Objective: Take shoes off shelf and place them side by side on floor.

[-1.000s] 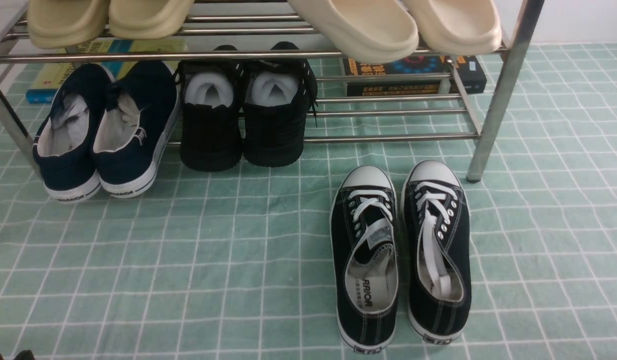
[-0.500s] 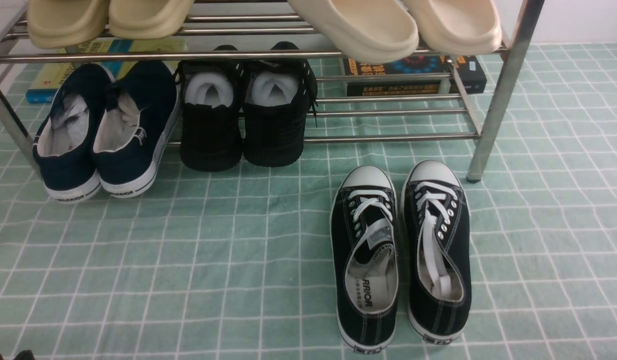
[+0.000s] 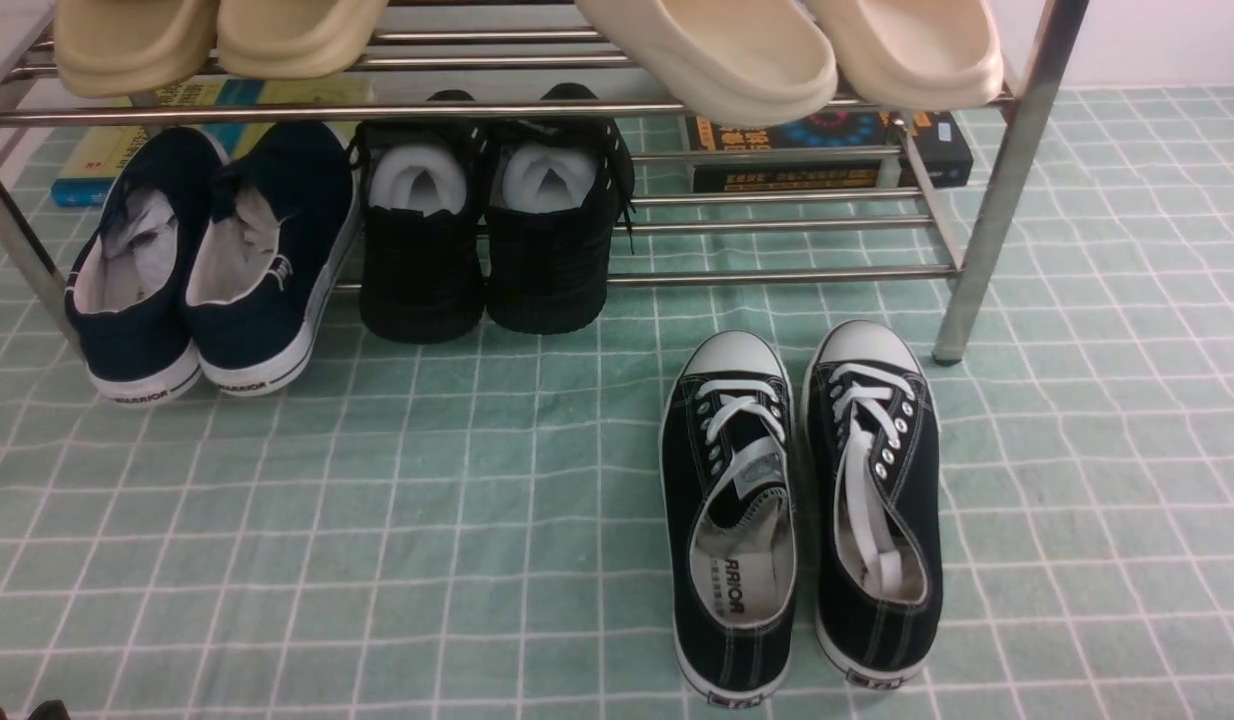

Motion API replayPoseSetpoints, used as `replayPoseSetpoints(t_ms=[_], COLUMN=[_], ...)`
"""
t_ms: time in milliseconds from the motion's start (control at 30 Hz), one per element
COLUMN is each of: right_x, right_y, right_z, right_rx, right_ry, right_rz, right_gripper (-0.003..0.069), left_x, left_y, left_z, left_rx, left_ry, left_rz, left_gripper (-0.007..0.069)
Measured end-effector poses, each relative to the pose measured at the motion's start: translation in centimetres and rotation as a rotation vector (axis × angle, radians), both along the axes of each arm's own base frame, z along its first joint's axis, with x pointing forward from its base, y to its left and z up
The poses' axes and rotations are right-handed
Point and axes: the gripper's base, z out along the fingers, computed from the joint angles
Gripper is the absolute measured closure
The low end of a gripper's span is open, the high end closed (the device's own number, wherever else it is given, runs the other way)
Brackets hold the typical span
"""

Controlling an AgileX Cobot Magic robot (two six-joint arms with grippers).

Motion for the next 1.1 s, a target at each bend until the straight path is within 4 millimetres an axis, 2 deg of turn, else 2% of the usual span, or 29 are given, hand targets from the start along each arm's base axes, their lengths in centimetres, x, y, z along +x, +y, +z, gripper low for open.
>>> replayPoseSetpoints(t_ms=[1100], right_x=[0.00], right_y=[0.00], right_z=[0.00], right_rx=[0.000], right_ry=[0.000], right_rz=[0.000], right_gripper=[0.0532], left_x=[0.00], left_y=[0.00], left_z=[0.00], left_rx=[0.000], left_ry=[0.000], left_rz=[0.000], left_gripper=[0.0383])
